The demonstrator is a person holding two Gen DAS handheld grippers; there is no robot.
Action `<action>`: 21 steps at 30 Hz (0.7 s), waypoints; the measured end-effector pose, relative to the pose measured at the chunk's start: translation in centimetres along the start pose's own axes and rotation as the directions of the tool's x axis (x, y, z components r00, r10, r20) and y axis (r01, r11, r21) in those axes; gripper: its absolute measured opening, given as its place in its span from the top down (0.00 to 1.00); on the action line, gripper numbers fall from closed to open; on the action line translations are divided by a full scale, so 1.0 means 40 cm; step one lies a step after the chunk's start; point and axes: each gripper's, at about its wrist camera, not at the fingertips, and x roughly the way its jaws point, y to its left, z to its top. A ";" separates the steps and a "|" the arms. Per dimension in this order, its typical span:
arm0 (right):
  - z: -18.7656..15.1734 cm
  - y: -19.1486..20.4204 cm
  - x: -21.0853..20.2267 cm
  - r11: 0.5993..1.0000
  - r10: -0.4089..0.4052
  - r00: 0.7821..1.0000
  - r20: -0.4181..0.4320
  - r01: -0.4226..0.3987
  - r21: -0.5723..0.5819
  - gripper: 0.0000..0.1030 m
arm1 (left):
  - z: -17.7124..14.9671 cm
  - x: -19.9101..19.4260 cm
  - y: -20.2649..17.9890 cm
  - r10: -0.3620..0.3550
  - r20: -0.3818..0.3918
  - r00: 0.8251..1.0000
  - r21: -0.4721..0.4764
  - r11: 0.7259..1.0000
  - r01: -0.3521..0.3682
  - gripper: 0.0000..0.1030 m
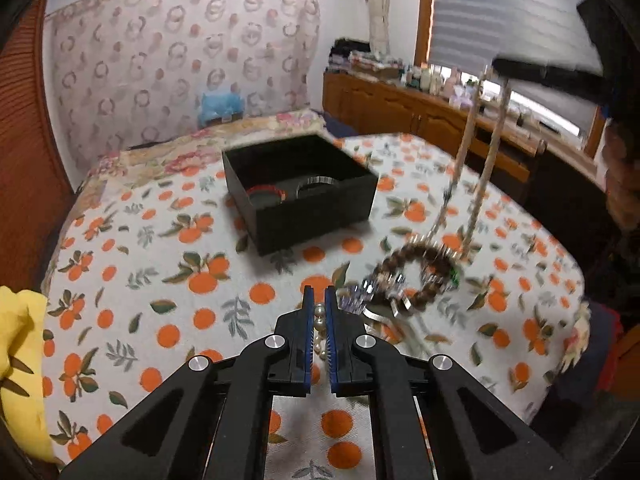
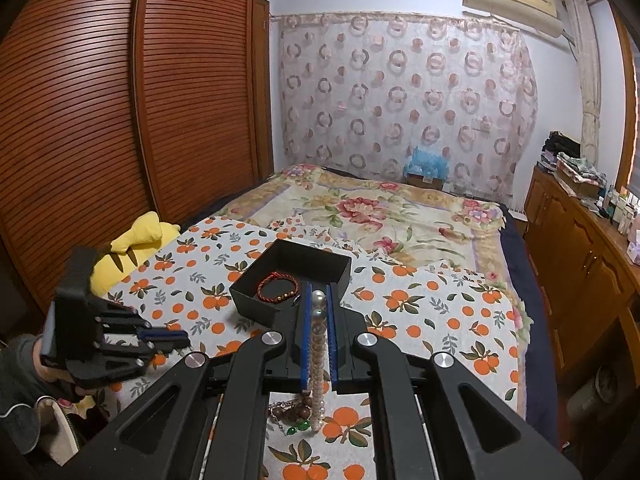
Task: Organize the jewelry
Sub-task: 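Carry the necklace over the black box while the left tool grasps its hanging strand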
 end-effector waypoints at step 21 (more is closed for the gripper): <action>0.152 0.003 -0.039 1.000 0.019 0.991 0.135 -0.019 -0.004 0.92 | 0.282 -0.149 -0.022 -0.010 0.218 0.976 0.056 0.998 -0.002 0.96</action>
